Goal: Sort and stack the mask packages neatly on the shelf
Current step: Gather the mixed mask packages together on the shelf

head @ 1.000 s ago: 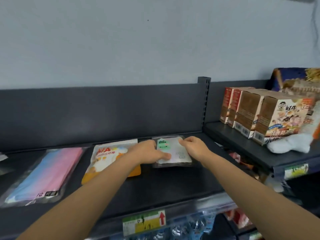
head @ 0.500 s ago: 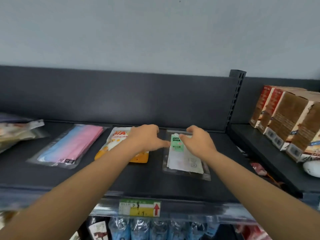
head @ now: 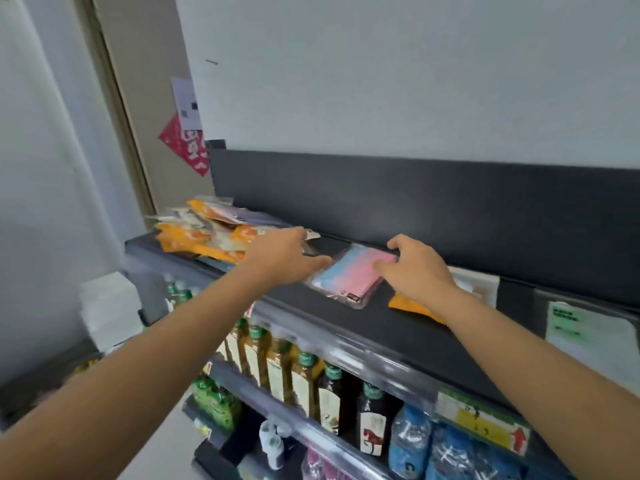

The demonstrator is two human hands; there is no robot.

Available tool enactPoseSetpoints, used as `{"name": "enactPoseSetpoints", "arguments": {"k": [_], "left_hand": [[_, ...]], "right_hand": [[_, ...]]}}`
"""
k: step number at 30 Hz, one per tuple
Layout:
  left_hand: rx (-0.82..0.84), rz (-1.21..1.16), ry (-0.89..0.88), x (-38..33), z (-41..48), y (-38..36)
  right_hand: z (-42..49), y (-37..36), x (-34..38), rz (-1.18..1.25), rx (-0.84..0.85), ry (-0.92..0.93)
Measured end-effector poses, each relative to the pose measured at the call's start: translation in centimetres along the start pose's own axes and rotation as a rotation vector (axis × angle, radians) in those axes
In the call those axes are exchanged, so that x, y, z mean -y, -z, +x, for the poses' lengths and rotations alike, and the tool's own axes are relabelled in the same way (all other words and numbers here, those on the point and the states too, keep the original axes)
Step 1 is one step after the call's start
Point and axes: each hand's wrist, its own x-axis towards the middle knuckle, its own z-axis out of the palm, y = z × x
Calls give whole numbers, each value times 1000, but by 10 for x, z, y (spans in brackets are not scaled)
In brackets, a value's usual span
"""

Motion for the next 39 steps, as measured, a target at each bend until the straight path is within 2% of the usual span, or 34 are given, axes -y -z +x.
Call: {"name": "enactPoseSetpoints", "arguments": {"k": [9, 14, 17, 20, 25, 29, 33, 35, 39], "left_hand": [[-21, 82, 72, 186, 28, 24], [-58, 110, 55, 245, 66, 26], [-71, 154, 13, 262, 89, 20], [-80, 77, 2, 272, 118, 12], [-82, 96, -43, 271, 174, -1], [78, 123, -31, 265, 220, -10], [297, 77, -44, 260, 253, -28], [357, 53, -63, 259, 266, -40], [398, -61, -101, 259, 285, -53]], "right_hand": [[53, -94, 134, 148, 58, -17], [85, -127, 175, 149, 70, -79], [106, -145, 186, 130, 63, -103], [135, -159, 195, 129, 56, -115], [187, -185, 191, 123, 73, -178], [220, -207, 188, 115, 178, -224], [242, -226, 194, 148, 214, -299], [249, -233, 198, 131, 230, -318], [260, -237, 204, 203, 135, -397]]}}
